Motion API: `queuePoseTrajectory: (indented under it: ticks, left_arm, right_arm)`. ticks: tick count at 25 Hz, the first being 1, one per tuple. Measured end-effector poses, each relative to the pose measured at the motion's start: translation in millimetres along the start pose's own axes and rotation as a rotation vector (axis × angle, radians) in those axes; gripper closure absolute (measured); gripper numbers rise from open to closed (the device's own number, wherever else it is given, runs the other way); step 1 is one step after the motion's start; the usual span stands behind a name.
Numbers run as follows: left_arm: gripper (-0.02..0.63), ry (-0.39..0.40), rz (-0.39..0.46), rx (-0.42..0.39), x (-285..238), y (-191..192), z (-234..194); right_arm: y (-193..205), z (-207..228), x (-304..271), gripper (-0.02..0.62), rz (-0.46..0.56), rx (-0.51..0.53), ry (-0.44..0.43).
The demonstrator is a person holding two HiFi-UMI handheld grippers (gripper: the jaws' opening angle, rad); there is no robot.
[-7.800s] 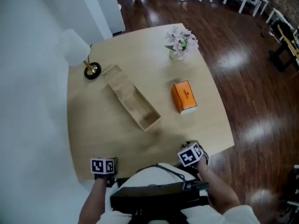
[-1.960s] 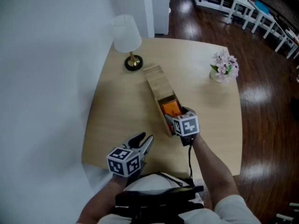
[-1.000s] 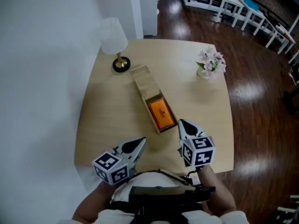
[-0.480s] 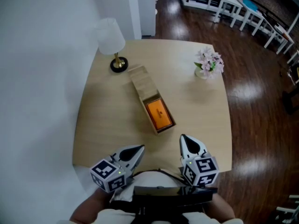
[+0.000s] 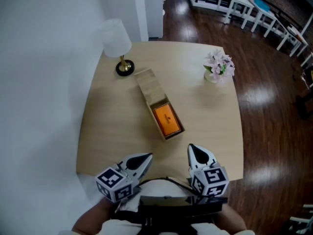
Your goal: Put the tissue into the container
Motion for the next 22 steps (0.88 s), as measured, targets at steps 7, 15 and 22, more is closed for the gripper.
queuePoseTrajectory:
  ticks: [7,15,22]
  left_arm:
    - [0.604,0.013,-0.016,0.002,-2.0,2.5,-0.5]
    - [0.604,0.011,-0.031,0.0,-3.2,4.1,-2.8]
    - [0.604,0.016,-0.045,0.0,-4.1,5.8,-3.3]
  right_arm:
    - [3.9,-6.6,-3.4,0.595,-0.028,0.045,-0.016]
    - [6.4,-11.3,-7.3,0.595,-0.047,0.072,-0.024]
    - [8.6,-13.4,-9.1,0.595,-0.061,0.076,-0.027]
Point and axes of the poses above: the fingertips, and each gripper's own axes: x backward along the fingers, z to its right, y out of its underside, the point moved 3 cm from there along x, backward along the fingers, and after that the axes turned 7 degrees about -x, right-handed, at the moved point
